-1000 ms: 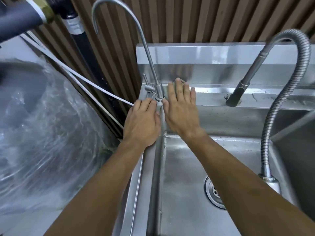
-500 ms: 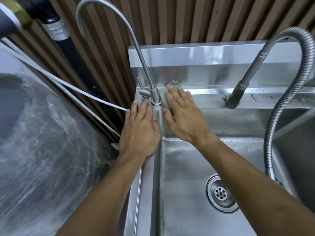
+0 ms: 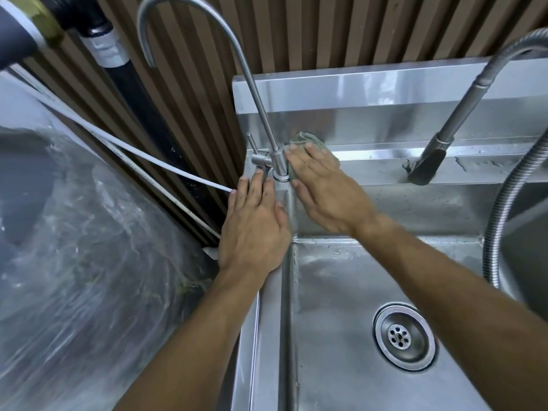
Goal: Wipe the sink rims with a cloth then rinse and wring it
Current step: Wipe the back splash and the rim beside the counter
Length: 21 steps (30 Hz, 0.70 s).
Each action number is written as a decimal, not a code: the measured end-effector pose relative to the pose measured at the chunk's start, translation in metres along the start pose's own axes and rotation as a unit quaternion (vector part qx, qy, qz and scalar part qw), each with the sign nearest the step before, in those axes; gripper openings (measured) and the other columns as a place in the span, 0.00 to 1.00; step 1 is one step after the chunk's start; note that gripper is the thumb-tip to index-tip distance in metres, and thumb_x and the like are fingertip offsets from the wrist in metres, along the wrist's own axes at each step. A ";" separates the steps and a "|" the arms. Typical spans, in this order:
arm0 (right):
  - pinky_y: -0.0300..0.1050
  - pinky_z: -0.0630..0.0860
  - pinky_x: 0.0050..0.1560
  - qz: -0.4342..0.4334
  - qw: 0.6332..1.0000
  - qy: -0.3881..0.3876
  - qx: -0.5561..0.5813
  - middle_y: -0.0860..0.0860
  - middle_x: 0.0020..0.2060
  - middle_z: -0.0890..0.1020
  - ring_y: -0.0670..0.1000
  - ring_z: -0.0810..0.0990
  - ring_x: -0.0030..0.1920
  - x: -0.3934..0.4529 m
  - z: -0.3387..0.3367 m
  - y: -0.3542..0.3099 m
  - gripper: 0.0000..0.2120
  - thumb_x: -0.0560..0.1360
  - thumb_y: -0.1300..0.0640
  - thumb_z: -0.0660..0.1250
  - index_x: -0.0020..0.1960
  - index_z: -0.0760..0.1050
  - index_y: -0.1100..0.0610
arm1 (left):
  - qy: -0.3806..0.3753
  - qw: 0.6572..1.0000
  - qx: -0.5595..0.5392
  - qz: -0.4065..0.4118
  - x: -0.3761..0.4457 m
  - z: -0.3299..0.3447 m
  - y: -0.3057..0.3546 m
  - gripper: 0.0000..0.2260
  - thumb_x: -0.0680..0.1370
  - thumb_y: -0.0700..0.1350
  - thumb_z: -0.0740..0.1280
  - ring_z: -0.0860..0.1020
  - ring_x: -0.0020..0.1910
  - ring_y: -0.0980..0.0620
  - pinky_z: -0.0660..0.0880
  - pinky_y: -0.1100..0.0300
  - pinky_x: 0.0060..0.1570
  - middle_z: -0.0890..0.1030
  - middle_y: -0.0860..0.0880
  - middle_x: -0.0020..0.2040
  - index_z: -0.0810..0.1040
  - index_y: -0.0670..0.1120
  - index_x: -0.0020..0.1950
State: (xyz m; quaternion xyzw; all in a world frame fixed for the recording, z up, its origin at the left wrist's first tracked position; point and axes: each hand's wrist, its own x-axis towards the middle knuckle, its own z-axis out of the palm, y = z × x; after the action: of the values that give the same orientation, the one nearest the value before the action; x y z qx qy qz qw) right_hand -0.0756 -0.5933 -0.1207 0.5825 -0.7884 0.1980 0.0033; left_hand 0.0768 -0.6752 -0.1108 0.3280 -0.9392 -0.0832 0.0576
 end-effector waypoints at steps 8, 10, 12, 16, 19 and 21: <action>0.59 0.55 0.82 0.104 0.990 0.031 -0.089 0.57 0.82 0.60 0.59 0.55 0.83 -0.022 0.009 0.004 0.29 0.85 0.49 0.44 0.83 0.56 0.61 | -0.010 1.000 0.009 0.007 -0.004 -0.001 -0.002 0.30 0.82 0.54 0.41 0.48 0.83 0.46 0.44 0.51 0.82 0.52 0.48 0.85 0.54 0.46 0.84; 0.62 0.59 0.80 0.219 0.965 0.079 -0.122 0.60 0.82 0.60 0.62 0.57 0.82 -0.040 0.009 0.011 0.28 0.85 0.50 0.45 0.82 0.57 0.63 | -0.012 1.000 0.012 0.011 -0.004 0.000 -0.002 0.30 0.82 0.54 0.40 0.48 0.83 0.46 0.44 0.50 0.82 0.51 0.48 0.85 0.54 0.46 0.84; 0.62 0.63 0.77 0.319 0.934 0.127 -0.095 0.61 0.80 0.63 0.64 0.61 0.80 -0.042 0.005 0.009 0.27 0.85 0.53 0.50 0.80 0.61 0.65 | -0.009 1.000 0.022 0.009 -0.004 0.001 -0.001 0.30 0.82 0.54 0.40 0.48 0.83 0.46 0.45 0.49 0.82 0.52 0.48 0.85 0.54 0.46 0.84; 0.62 0.56 0.80 0.253 0.960 0.092 -0.072 0.61 0.81 0.61 0.65 0.59 0.80 -0.007 0.016 -0.032 0.30 0.83 0.51 0.44 0.82 0.57 0.63 | -0.005 0.999 0.033 0.006 -0.003 0.002 -0.001 0.30 0.82 0.53 0.41 0.49 0.83 0.45 0.47 0.48 0.82 0.53 0.47 0.84 0.55 0.45 0.83; 0.56 0.49 0.83 0.161 0.985 0.053 -0.026 0.53 0.82 0.60 0.59 0.55 0.83 0.004 0.016 -0.041 0.32 0.82 0.49 0.40 0.83 0.58 0.57 | -0.004 0.999 0.028 0.015 -0.003 0.003 -0.003 0.31 0.82 0.53 0.41 0.49 0.83 0.45 0.47 0.48 0.82 0.53 0.46 0.84 0.56 0.44 0.83; 0.53 0.48 0.83 0.176 0.982 0.053 -0.037 0.50 0.83 0.58 0.57 0.53 0.83 -0.006 0.010 -0.021 0.28 0.85 0.50 0.45 0.84 0.56 0.54 | 0.001 1.000 0.023 0.017 -0.005 0.004 -0.003 0.31 0.82 0.53 0.41 0.51 0.83 0.44 0.48 0.48 0.81 0.54 0.46 0.84 0.57 0.44 0.83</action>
State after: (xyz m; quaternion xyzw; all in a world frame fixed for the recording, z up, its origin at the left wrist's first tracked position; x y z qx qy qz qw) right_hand -0.0524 -0.5962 -0.1251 0.4231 -0.8839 0.1965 0.0323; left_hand 0.0818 -0.6744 -0.1151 0.3133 -0.9463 -0.0604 0.0524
